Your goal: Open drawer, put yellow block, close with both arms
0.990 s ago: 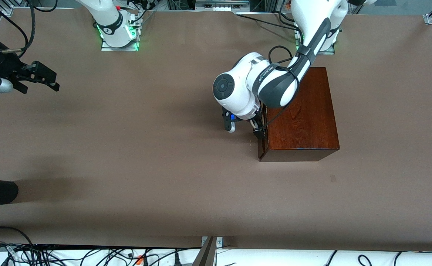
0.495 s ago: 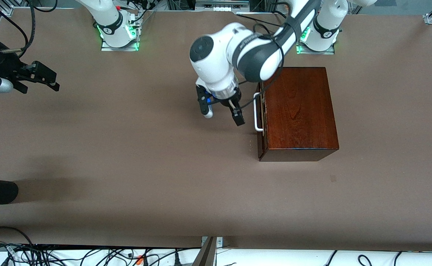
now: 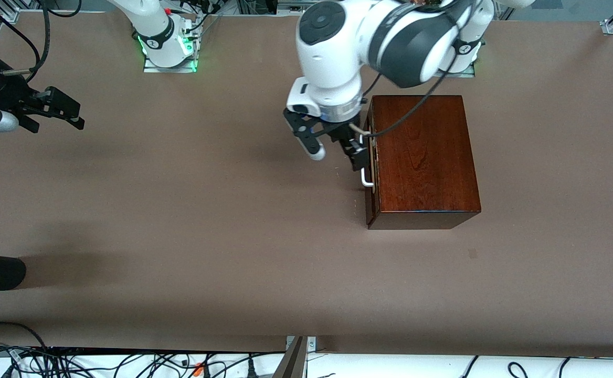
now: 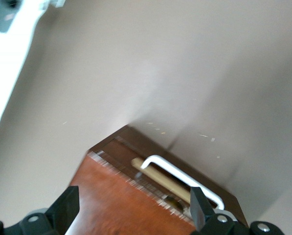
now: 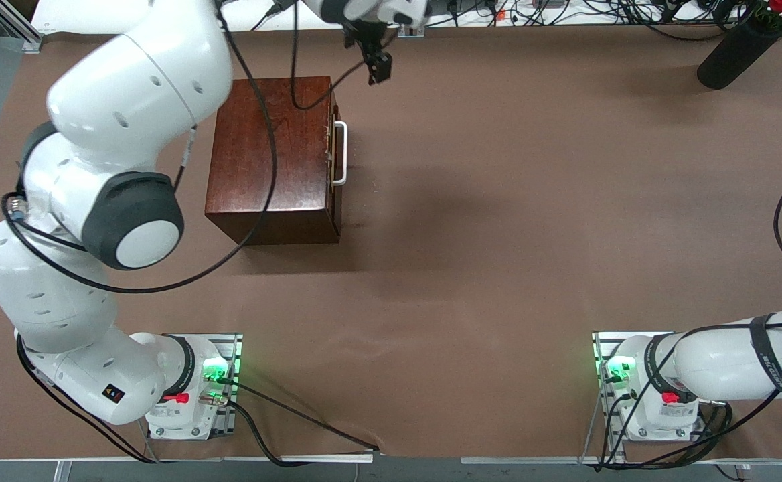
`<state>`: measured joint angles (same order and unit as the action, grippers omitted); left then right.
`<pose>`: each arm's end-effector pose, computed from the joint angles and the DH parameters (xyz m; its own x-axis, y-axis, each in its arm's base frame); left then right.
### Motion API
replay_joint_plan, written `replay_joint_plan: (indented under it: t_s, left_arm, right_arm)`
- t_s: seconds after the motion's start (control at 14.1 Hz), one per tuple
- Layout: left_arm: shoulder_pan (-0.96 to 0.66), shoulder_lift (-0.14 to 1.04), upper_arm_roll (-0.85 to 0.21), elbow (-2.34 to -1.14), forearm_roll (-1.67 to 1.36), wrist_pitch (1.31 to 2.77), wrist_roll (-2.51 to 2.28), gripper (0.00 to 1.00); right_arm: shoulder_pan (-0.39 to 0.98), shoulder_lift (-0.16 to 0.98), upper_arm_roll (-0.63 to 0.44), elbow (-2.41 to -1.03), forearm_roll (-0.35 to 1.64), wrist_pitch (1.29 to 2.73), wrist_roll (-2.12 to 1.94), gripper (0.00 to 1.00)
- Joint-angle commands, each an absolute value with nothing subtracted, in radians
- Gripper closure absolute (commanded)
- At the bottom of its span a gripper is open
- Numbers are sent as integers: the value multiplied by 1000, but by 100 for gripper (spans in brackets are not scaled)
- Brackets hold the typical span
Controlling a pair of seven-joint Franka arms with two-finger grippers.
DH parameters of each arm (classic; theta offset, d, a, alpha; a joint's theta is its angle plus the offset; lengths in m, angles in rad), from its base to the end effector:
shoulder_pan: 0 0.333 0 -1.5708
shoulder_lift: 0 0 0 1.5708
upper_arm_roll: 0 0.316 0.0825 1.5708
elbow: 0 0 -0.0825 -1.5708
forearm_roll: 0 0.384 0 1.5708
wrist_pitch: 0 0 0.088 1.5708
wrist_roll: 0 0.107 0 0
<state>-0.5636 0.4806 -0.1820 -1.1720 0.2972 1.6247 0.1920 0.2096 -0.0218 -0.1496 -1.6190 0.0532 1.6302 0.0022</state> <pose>0.5488 -0.4252 0.5225 0.5959 -0.8007 -0.0619 -0.7930 -0.5744 -0.2029 0.5519 0.0377 0.6190 0.9980 0.0545 0.0325 0.0563 -0.9968 -0.0565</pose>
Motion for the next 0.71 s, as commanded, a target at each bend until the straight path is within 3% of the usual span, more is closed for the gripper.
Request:
replay_joint_plan:
  t_s: [0.0, 0.64]
  left_arm:
    - [-499, 411, -192, -1198, 278, 1579, 111, 0]
    - [-272, 266, -187, -1250, 160, 1447, 72, 0]
  right_arm:
    - [206, -18, -144, -1600, 51, 1612, 17, 0]
    - [206, -18, -144, -1600, 51, 1612, 17, 0]
